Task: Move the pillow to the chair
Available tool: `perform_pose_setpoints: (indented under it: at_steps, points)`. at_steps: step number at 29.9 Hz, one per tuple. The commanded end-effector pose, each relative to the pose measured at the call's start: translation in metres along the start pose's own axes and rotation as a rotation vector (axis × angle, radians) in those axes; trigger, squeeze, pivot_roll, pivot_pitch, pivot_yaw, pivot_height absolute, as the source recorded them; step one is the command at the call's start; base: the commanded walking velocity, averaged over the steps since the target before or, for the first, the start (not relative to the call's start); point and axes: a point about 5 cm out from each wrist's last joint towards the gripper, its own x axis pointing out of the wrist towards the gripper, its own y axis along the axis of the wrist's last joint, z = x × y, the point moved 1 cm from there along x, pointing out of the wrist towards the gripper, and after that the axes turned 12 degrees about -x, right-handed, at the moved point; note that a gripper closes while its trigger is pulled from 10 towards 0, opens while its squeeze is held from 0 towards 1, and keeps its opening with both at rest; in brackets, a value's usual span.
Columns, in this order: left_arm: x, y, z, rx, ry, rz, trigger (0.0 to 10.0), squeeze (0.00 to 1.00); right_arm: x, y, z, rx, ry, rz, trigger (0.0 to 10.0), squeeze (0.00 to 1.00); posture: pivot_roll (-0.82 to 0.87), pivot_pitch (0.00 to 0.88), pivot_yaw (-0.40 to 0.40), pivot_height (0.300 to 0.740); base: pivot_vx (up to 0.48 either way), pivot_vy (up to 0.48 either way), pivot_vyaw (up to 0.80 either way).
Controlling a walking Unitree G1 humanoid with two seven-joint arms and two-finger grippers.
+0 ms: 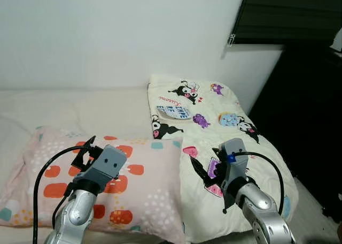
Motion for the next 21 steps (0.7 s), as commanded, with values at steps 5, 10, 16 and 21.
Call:
perform_pose_setpoints:
  at_steps: [5,10,16,21]
  points:
    - [-0.002,-0.0046,0.0015,0.053,-0.052,-0.013,10.0,1.0,-0.0013,-0.0002,0.002,-0.004,-0.003,-0.009,10.0,0.0,0.08,0.0,-0.094,0.635,0.0,0.0,0.0]
    - [-0.004,-0.0069,0.0041,0.097,-0.129,-0.026,10.0,1.0,-0.0014,-0.0009,0.0017,-0.004,-0.002,-0.011,10.0,0.0,0.08,0.0,-0.093,0.61,0.0,0.0,0.0]
    - [-0.0051,-0.0066,0.0024,0.191,-0.201,-0.033,10.0,0.0,-0.0022,-0.0023,0.0014,-0.003,-0.001,-0.016,10.0,0.0,0.08,0.0,-0.093,0.58,0.0,0.0,0.0]
    - [-0.0069,-0.0119,0.0025,0.231,-0.26,-0.068,10.0,0.0,-0.0026,-0.0028,0.0013,-0.002,0.0,-0.017,10.0,0.0,0.08,0.0,-0.092,0.56,0.0,0.0,0.0]
